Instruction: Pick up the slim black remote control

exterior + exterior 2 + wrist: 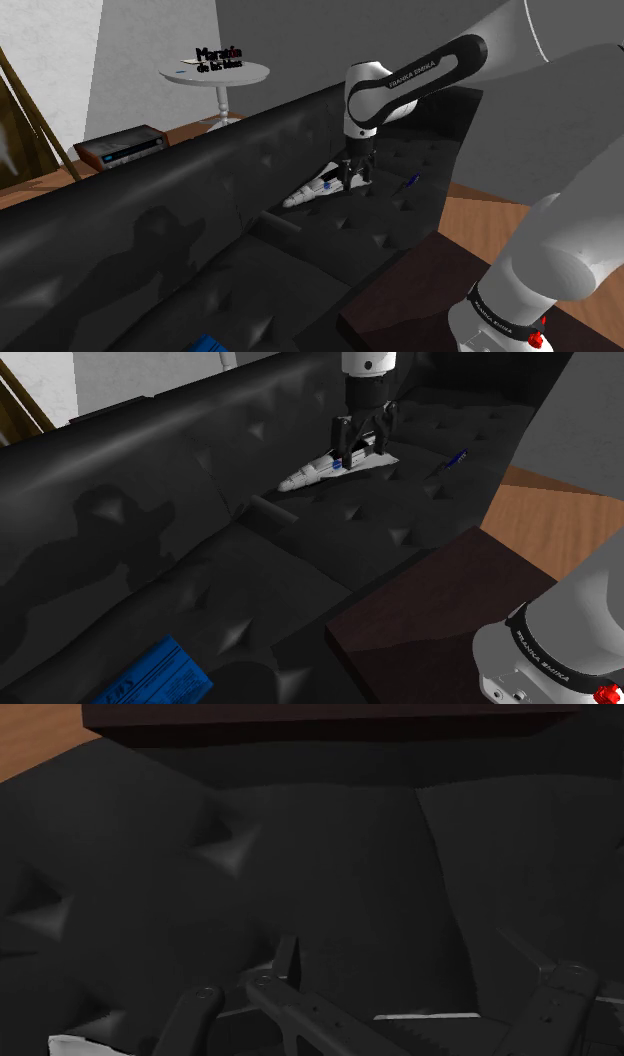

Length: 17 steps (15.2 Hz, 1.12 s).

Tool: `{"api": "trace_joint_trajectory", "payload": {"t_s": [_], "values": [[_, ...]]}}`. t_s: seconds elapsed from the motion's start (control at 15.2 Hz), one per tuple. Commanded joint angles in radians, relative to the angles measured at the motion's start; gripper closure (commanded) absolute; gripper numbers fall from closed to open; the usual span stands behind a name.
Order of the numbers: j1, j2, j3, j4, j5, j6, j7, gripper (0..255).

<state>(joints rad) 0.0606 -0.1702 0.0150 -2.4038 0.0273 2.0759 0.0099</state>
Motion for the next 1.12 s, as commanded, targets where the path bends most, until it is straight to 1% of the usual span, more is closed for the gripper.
{"api": "trace_joint_trajectory", "payload": {"t_s": [0.0, 0.26, 0.53, 0.79, 1.06], "values": [[0.005, 0.074, 0.002, 0.023, 0.006, 0.060, -0.013, 0], [0.014, 0.227, 0.010, 0.100, 0.018, 0.151, -0.036, 0], [0.021, 0.380, 0.020, 0.197, 0.027, 0.220, -0.058, 0], [0.027, 0.531, 0.031, 0.313, 0.031, 0.270, -0.077, 0], [0.035, 0.682, 0.042, 0.450, 0.031, 0.298, -0.093, 0]]}}
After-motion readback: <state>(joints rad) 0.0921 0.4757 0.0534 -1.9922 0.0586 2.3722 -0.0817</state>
